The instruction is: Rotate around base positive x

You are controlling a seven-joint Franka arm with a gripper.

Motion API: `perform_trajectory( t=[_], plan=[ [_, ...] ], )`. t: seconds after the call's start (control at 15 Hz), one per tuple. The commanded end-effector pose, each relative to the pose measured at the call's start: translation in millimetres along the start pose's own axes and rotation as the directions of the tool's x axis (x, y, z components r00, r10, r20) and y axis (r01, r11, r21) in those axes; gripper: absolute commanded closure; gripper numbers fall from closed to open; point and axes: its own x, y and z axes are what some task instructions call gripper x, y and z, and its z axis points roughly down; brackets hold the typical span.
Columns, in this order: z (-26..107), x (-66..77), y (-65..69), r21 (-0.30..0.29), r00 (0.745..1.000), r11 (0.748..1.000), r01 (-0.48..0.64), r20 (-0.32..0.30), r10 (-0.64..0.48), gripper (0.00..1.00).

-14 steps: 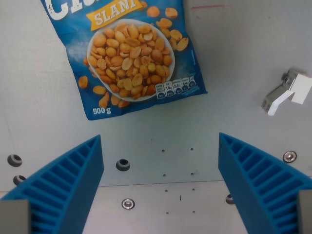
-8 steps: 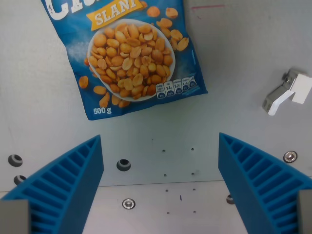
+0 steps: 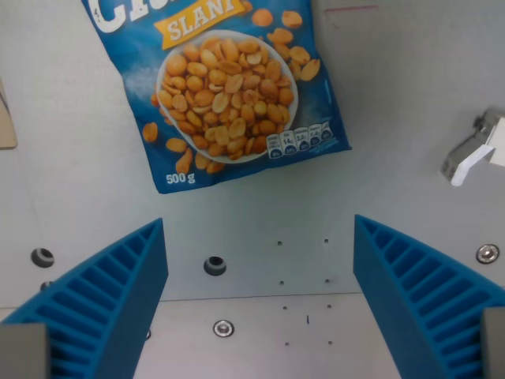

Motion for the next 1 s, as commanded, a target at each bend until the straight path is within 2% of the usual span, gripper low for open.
perform_trajectory(
  t=[0.07, 1.0],
  plan=[
    [-1.3, 0.3, 4.1, 0.164, 1.0, 0.986, 0.012, 0.0, -0.012, 0.0],
    [-1.3, 0.3, 4.1, 0.344, 1.0, 0.939, 0.013, 0.005, -0.016, 0.0]
  ],
)
